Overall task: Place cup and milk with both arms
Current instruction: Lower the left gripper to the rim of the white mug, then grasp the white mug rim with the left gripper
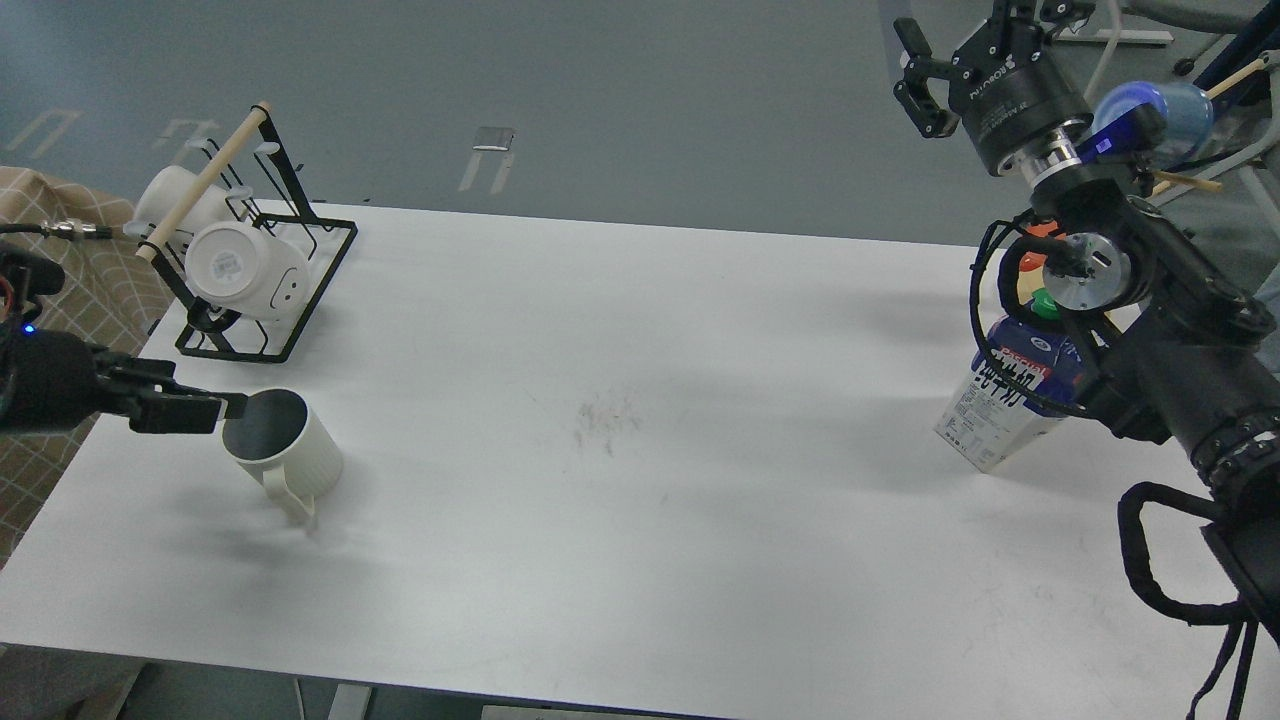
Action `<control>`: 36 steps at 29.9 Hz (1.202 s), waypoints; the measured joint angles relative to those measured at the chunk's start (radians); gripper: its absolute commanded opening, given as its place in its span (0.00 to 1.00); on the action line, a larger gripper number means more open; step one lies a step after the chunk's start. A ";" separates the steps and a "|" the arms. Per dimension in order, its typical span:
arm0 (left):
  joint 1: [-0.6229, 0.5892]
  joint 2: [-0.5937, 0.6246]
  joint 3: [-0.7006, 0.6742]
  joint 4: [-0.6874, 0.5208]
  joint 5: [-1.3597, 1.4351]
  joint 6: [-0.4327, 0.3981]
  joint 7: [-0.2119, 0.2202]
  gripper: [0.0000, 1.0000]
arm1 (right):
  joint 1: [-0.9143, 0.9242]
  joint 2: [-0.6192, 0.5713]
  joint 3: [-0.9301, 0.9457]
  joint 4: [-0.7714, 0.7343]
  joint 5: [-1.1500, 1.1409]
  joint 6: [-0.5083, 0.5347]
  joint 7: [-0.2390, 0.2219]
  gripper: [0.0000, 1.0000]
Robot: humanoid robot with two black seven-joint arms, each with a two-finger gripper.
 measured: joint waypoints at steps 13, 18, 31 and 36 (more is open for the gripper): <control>0.007 -0.149 0.002 0.143 -0.010 0.000 0.000 0.96 | -0.017 -0.006 0.000 0.014 0.000 0.000 0.000 1.00; 0.008 -0.159 0.003 0.158 -0.010 0.000 0.000 0.79 | -0.029 -0.008 0.001 0.023 0.000 0.000 0.000 1.00; 0.026 -0.161 0.003 0.161 -0.006 0.000 0.000 0.57 | -0.032 -0.008 0.001 0.025 0.000 0.000 0.000 1.00; 0.030 -0.161 0.003 0.161 -0.006 0.000 0.000 0.36 | -0.038 -0.008 0.001 0.026 0.000 0.000 0.000 1.00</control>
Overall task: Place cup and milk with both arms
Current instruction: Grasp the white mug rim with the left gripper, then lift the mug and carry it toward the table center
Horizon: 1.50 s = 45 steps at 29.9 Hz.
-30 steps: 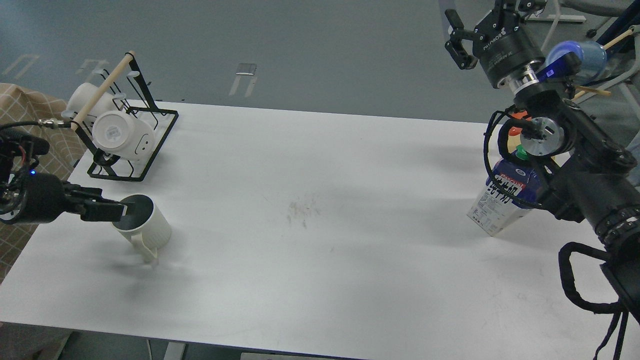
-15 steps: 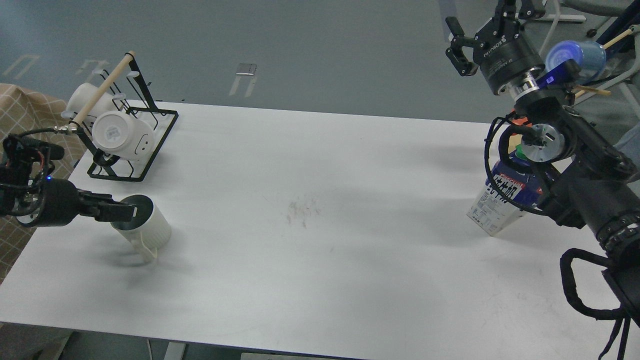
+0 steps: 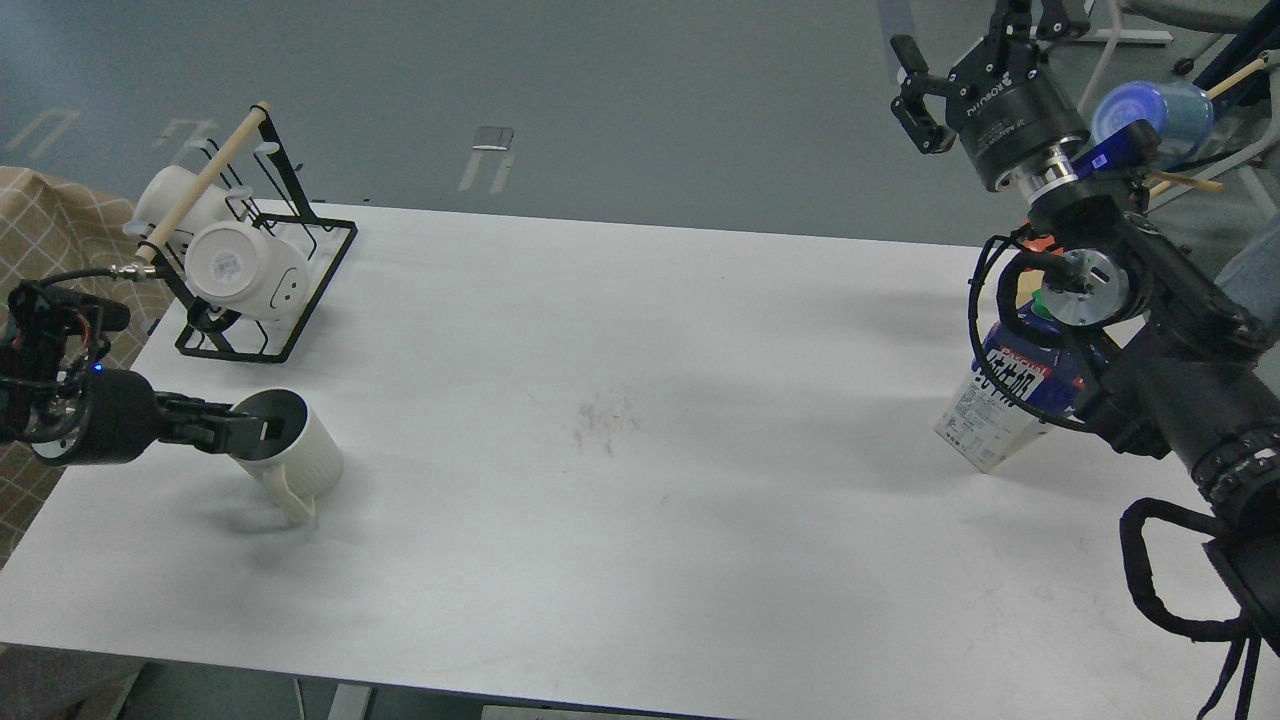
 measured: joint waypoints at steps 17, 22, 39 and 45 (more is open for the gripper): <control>-0.001 0.001 -0.003 -0.001 0.009 0.000 0.000 0.00 | -0.005 0.000 0.001 0.000 0.000 0.000 0.000 1.00; -0.020 0.007 -0.005 -0.024 0.011 0.000 0.000 0.00 | -0.005 0.000 0.002 0.000 0.000 0.000 0.000 1.00; -0.414 -0.231 -0.002 -0.221 0.039 0.000 0.084 0.00 | 0.013 0.000 0.005 0.000 0.000 0.000 0.000 1.00; -0.427 -0.436 0.035 -0.124 0.144 0.000 0.113 0.00 | 0.061 0.000 0.003 -0.007 0.000 -0.023 -0.001 1.00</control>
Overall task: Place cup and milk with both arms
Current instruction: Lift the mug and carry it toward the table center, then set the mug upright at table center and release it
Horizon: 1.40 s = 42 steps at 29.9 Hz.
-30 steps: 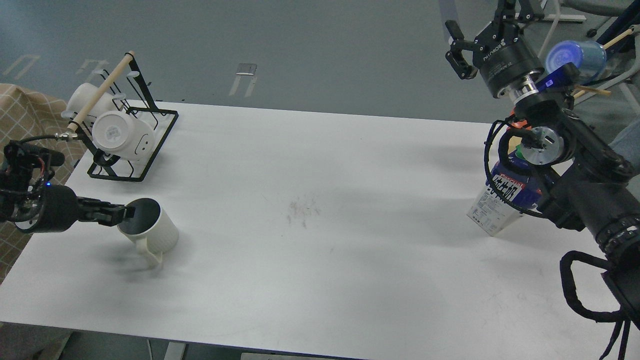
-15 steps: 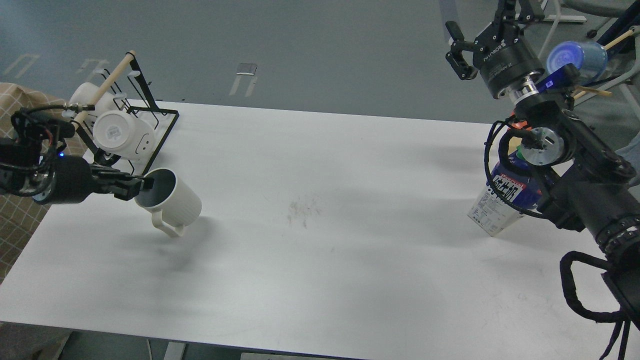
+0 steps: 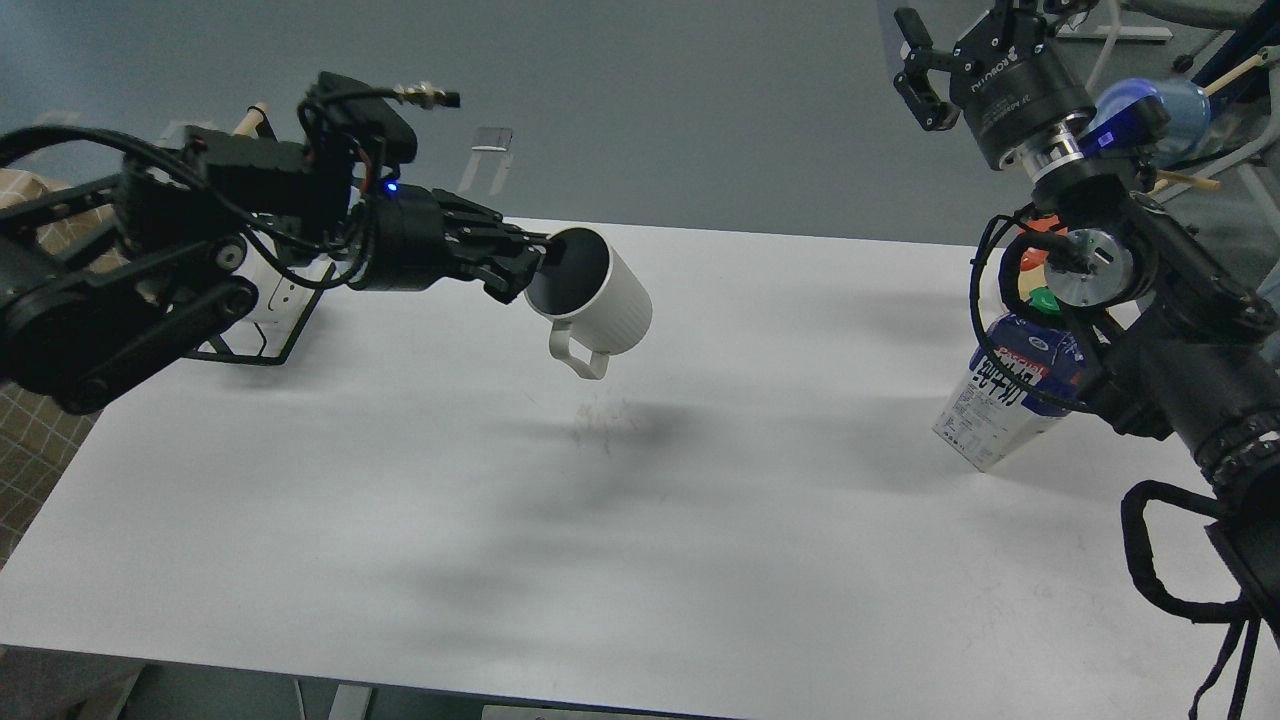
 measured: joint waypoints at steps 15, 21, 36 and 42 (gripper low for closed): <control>-0.106 -0.244 0.278 0.274 0.041 0.000 0.002 0.00 | 0.079 0.019 -0.003 -0.010 0.000 -0.044 -0.004 1.00; -0.109 -0.268 0.326 0.291 0.054 0.000 0.004 0.00 | 0.069 0.022 -0.004 -0.010 0.000 -0.044 -0.004 1.00; -0.110 -0.267 0.346 0.296 0.043 -0.001 0.003 0.76 | 0.060 0.023 -0.003 -0.009 0.000 -0.044 -0.003 1.00; -0.124 -0.268 0.344 0.296 0.039 -0.001 0.002 0.81 | 0.057 0.023 -0.004 -0.009 0.000 -0.044 -0.003 1.00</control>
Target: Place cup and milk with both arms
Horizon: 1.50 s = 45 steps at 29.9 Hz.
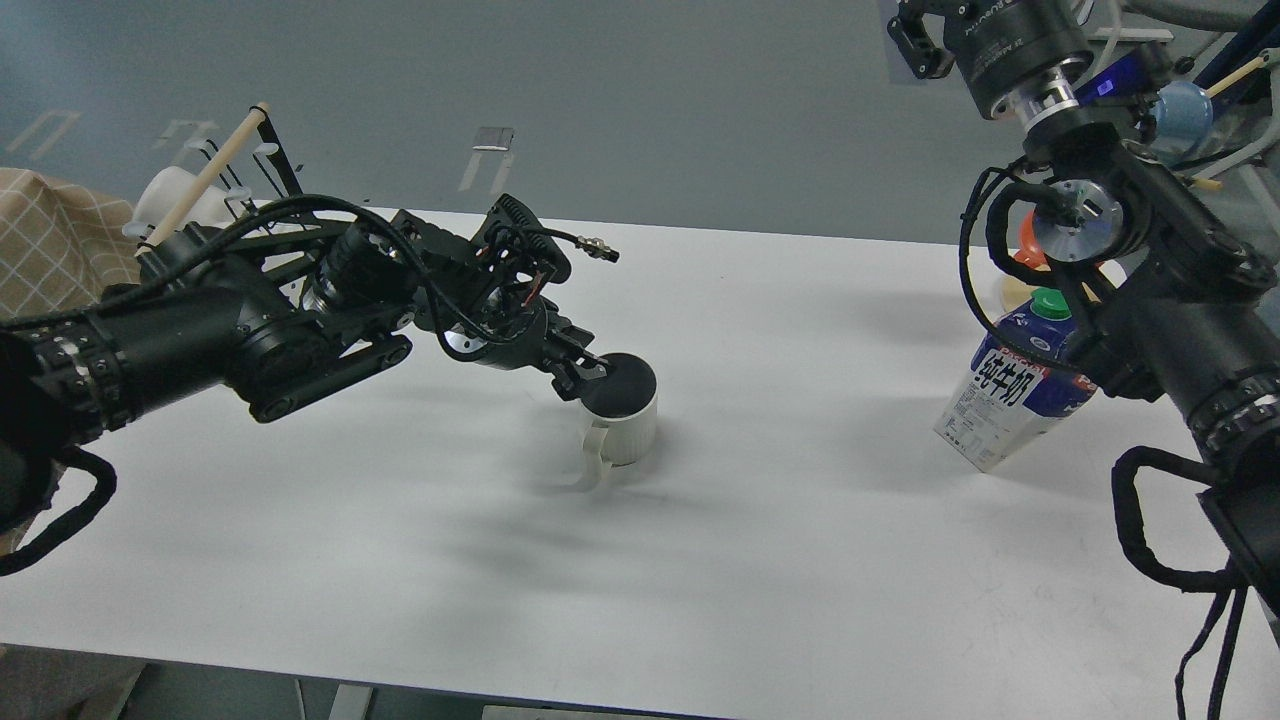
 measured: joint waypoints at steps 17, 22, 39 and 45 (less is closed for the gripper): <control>-0.270 0.096 -0.016 -0.039 -0.411 0.001 -0.009 0.92 | -0.003 -0.044 -0.002 0.019 0.000 0.012 -0.001 1.00; -0.360 0.165 -0.026 0.001 -0.797 0.001 0.014 0.94 | -0.013 -0.152 -0.060 0.098 -0.031 0.014 -0.001 1.00; -0.047 0.083 -0.358 0.350 -1.641 0.034 0.057 0.96 | -0.150 -0.738 -0.256 0.501 -0.449 -0.009 0.060 1.00; 0.033 0.011 -0.505 0.426 -1.648 0.037 0.067 0.96 | -0.283 -0.931 -0.259 0.691 -0.671 -0.146 0.072 1.00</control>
